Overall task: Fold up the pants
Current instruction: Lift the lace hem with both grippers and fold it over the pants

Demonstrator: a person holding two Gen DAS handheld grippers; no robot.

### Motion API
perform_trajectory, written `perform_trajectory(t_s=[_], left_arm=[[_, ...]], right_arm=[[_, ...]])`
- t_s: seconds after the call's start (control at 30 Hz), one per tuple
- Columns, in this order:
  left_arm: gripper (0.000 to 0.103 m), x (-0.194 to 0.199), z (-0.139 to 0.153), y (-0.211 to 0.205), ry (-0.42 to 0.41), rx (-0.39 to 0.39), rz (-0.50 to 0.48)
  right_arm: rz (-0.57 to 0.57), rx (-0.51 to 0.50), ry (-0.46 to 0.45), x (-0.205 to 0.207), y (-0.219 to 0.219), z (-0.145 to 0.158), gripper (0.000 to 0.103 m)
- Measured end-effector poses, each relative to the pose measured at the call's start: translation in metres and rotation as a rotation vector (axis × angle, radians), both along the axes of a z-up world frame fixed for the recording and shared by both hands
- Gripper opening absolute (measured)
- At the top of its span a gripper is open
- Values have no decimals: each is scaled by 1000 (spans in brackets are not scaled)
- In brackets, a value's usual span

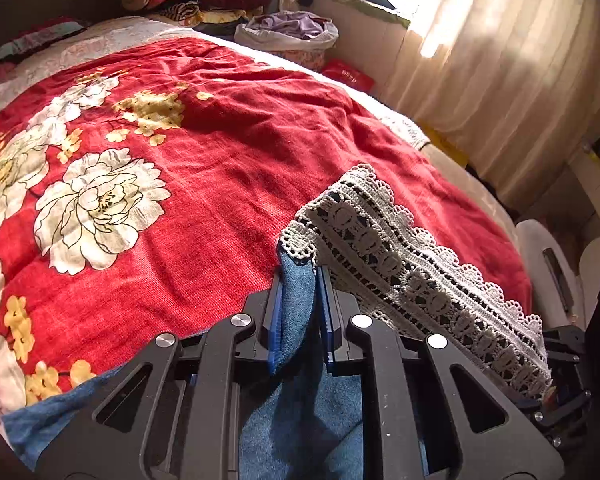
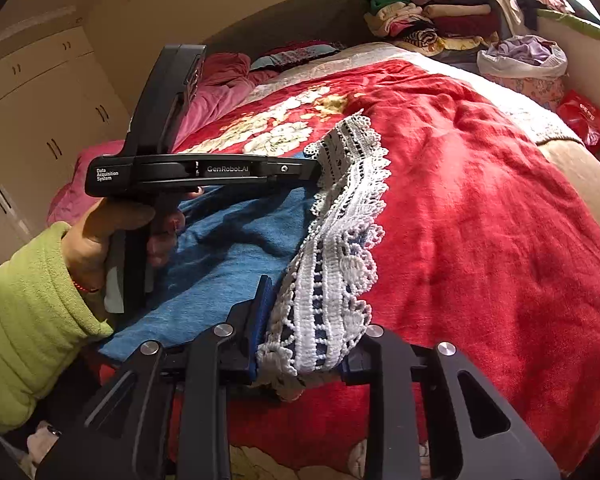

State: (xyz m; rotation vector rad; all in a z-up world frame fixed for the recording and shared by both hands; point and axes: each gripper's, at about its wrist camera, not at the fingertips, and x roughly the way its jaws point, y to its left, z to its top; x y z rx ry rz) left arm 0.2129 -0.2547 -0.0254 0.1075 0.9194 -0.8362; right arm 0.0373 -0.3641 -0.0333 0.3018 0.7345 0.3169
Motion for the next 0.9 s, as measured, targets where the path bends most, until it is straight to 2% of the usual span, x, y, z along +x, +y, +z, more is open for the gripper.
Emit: perform_trajectory(t_s=[0.2, 0.4, 0.43, 0.5, 0.6, 0.73, 0.83, 0.9], left_arm=[[7, -6, 28, 47, 15, -148, 64], [9, -17, 42, 116, 3, -218, 177], [11, -18, 41, 127, -3, -197, 217], [28, -22, 36, 154, 16, -182, 308], [37, -31, 29, 202, 61, -220, 445], [45, -58, 22, 260, 121, -351, 584], [57, -78, 14, 291, 167, -484, 628], [57, -85, 9, 298, 176, -503, 645]], right_arm=[[110, -12, -75, -1, 40, 30, 24], [244, -58, -124, 2, 99, 50, 24], [267, -64, -121, 3, 109, 50, 24], [318, -73, -99, 7, 133, 44, 24], [376, -126, -56, 11, 166, 26, 24], [429, -210, -20, 8, 199, 8, 24], [456, -303, -55, -1, 223, 5, 26], [484, -330, -79, -7, 237, 6, 26]])
